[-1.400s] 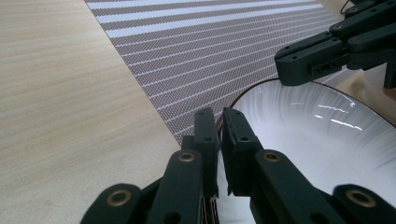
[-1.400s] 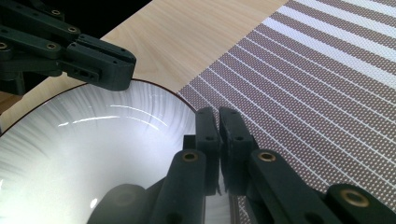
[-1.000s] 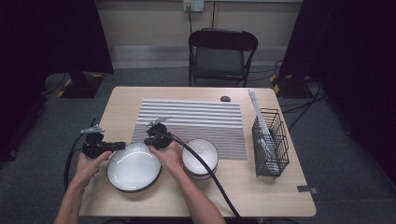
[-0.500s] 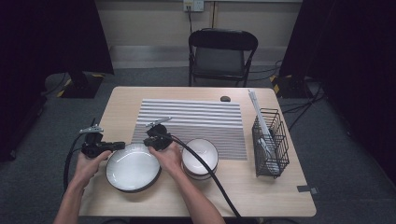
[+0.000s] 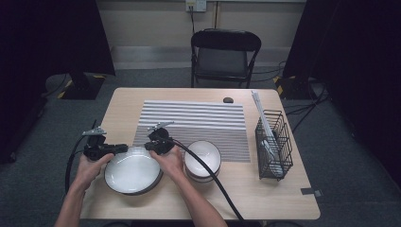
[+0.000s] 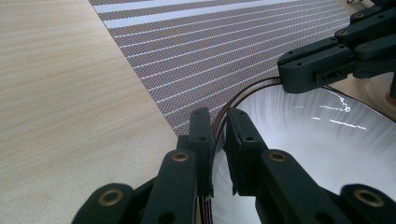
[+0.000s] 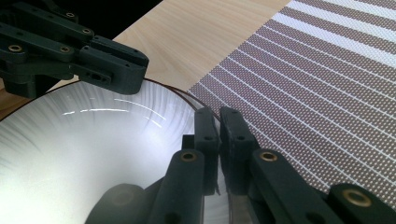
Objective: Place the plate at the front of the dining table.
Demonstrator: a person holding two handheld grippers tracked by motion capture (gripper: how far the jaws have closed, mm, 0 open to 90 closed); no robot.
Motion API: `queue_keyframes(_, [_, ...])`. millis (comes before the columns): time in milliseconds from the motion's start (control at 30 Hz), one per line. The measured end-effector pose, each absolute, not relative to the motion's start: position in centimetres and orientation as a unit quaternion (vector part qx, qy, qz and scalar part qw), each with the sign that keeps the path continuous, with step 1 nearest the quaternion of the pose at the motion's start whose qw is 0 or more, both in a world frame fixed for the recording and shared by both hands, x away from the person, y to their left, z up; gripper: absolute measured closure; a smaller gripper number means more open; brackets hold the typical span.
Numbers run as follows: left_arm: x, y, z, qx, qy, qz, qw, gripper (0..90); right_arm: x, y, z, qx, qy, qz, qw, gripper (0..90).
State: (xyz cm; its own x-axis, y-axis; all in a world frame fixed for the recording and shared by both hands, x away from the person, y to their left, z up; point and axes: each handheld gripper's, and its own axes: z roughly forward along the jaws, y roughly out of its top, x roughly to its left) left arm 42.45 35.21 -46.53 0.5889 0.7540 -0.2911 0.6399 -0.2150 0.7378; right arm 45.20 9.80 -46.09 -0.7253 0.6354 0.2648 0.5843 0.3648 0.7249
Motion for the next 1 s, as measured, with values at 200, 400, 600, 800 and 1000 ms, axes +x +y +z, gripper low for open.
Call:
queue_keyframes(200, [42.39,35.36,-46.44,0.775,0.446,0.066,0.443,82.6,45.24,9.79,-46.22,0.363,0.832,0.418,0.030,83.7])
queue_keyframes(400, [42.40,35.35,-46.43,0.776,0.441,0.060,0.447,83.5,45.02,9.65,-46.12,0.364,0.834,0.413,0.031,82.6])
queue_keyframes(600, [42.38,35.37,-46.44,0.776,0.442,0.059,0.447,83.5,44.90,9.45,-46.27,0.367,0.830,0.418,0.032,83.3])
queue_keyframes(800, [42.30,35.35,-46.42,0.775,0.444,0.062,0.446,83.3,44.92,9.50,-46.33,0.368,0.828,0.422,0.030,83.5])
queue_keyframes(1000, [42.30,35.52,-46.51,0.774,0.443,0.062,0.449,83.1,44.82,9.71,-46.48,0.371,0.824,0.427,0.034,83.2])
